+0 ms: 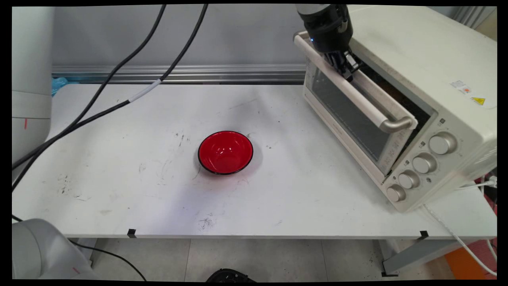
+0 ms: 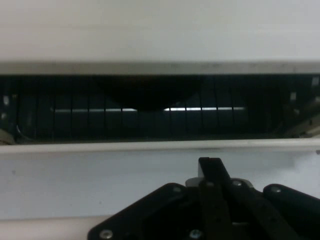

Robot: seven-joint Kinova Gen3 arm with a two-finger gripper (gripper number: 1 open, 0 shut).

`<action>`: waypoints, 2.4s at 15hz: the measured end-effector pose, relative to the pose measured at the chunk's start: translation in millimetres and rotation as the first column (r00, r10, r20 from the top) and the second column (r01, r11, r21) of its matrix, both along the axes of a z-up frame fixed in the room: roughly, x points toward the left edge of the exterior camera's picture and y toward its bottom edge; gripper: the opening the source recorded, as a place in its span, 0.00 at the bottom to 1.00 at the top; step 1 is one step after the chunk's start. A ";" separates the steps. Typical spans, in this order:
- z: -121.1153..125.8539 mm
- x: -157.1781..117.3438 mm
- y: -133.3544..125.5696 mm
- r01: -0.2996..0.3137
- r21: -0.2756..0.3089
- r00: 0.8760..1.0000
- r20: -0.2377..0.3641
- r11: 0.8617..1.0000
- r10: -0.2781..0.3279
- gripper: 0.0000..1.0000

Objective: Open the oven

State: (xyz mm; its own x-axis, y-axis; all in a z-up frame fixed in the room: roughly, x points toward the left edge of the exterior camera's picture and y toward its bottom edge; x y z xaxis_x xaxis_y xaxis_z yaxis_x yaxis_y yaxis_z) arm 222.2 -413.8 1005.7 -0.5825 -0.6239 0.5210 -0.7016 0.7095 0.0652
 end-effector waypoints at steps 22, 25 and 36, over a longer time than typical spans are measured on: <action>-46.2 28.4 46.1 -0.001 0.064 0.997 0.077 0.998 -0.004 0.00; -53.6 34.5 56.3 -0.013 0.066 0.997 0.078 0.998 0.008 0.00; -78.4 56.6 85.4 -0.053 0.045 0.996 0.072 0.998 0.049 0.00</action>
State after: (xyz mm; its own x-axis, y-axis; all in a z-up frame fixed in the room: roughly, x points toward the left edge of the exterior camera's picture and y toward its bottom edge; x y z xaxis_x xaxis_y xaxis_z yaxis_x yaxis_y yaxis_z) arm 278.8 -328.5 927.4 -0.5840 -0.6762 0.4491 -0.7408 0.6701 0.0458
